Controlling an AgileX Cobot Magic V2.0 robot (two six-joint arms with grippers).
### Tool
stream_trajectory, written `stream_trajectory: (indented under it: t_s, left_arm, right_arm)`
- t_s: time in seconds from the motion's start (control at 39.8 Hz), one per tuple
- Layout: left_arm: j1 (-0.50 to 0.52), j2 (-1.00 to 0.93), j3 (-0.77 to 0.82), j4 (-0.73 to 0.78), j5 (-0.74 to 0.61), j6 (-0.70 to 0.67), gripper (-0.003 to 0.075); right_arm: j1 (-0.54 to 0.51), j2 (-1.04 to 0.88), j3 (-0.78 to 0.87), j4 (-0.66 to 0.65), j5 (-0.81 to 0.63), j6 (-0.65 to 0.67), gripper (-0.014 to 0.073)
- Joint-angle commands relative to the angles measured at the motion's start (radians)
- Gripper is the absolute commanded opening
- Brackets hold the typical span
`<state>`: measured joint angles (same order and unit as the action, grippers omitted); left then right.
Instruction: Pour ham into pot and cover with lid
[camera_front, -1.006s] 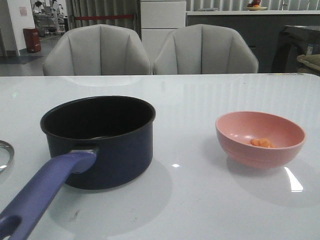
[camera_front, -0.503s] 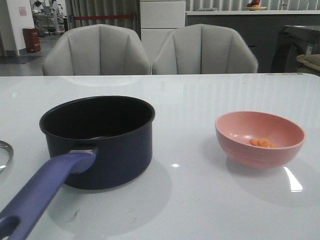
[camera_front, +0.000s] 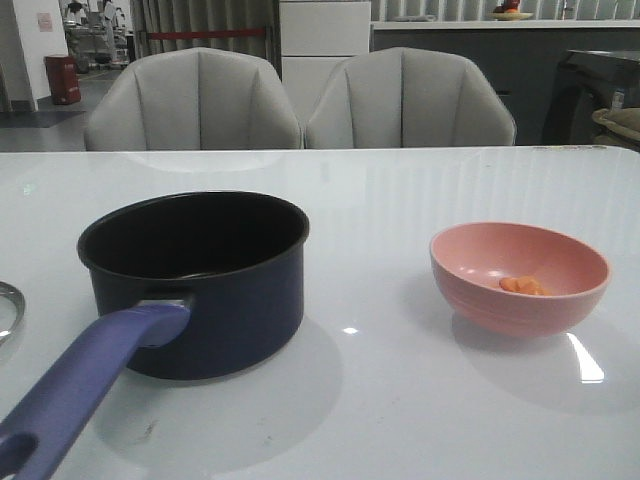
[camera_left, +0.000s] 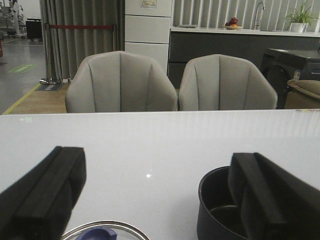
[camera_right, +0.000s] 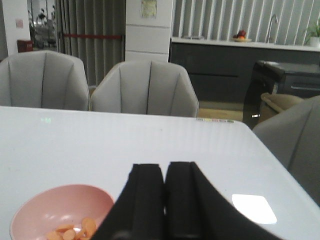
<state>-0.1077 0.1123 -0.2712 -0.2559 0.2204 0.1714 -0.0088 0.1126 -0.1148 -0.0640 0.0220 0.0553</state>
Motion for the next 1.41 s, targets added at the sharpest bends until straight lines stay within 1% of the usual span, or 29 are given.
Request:
stream_trajectory:
  t_s: [0.0,0.13,0.28,0.4,0.45,0.55,0.65,0.73,0.8,0.93,1.01,1.23,1.38]
  left_arm:
    - [-0.015,0.010,-0.027,-0.007,-0.082,-0.001,0.0629]
    - [-0.017,0.010,-0.027,-0.007,-0.082,-0.001,0.0629]
    - [-0.017,0.010,-0.027,-0.007,-0.082,-0.001,0.0629]
    - [-0.017,0.010,-0.027,-0.007,-0.082,-0.001,0.0629]
    - [-0.017,0.010,-0.027,-0.007,-0.082,-0.001,0.0629]
    - [-0.017,0.010,-0.027,-0.007,-0.083,-0.001,0.0629]
    - [-0.017,0.010,-0.027,-0.007,-0.083,-0.001,0.0629]
    - [-0.017,0.010,-0.027,-0.007,-0.083,-0.001,0.0629]
    - [-0.017,0.010,-0.027,-0.007,-0.083,-0.001,0.0629]
    - [-0.017,0.010,-0.027,-0.007,-0.083,-0.001,0.0629]
    - [-0.017,0.010,-0.027,-0.007,-0.079,-0.001,0.0629]
    - [-0.017,0.010,-0.027,-0.007,-0.062,-0.001,0.0629]
    - [-0.017,0.010,-0.027,-0.007,-0.054,-0.001,0.0629]
  right_arm:
    - [-0.001,0.124,-0.126,-0.006,0.038,0.005,0.0142]
    - [-0.001,0.226,-0.214,0.005,0.156,0.005,0.0142]
    - [-0.001,0.296,-0.222,0.009,0.138,0.013,0.0142]
    - [-0.001,0.342,-0.230,0.056,0.130,0.038,0.0146]
    - [-0.001,0.380,-0.244,0.056,0.143,0.038,0.0169]
    - [-0.001,0.477,-0.285,0.064,0.178,0.039,0.0293]
    - [-0.001,0.574,-0.337,0.123,0.228,0.039,0.0421]
    - [-0.001,0.653,-0.370,0.164,0.259,0.039,0.0464]
    - [-0.001,0.742,-0.418,0.199,0.300,0.038,0.0470]
    - [-0.001,0.908,-0.532,0.230,0.428,0.038,0.0468]
    - [-0.001,1.010,-0.595,0.261,0.476,0.023,0.0468]
    - [-0.001,1.266,-0.804,0.418,0.566,-0.144,0.0468]
    - [-0.001,1.412,-0.912,0.420,0.585,-0.163,0.0467]
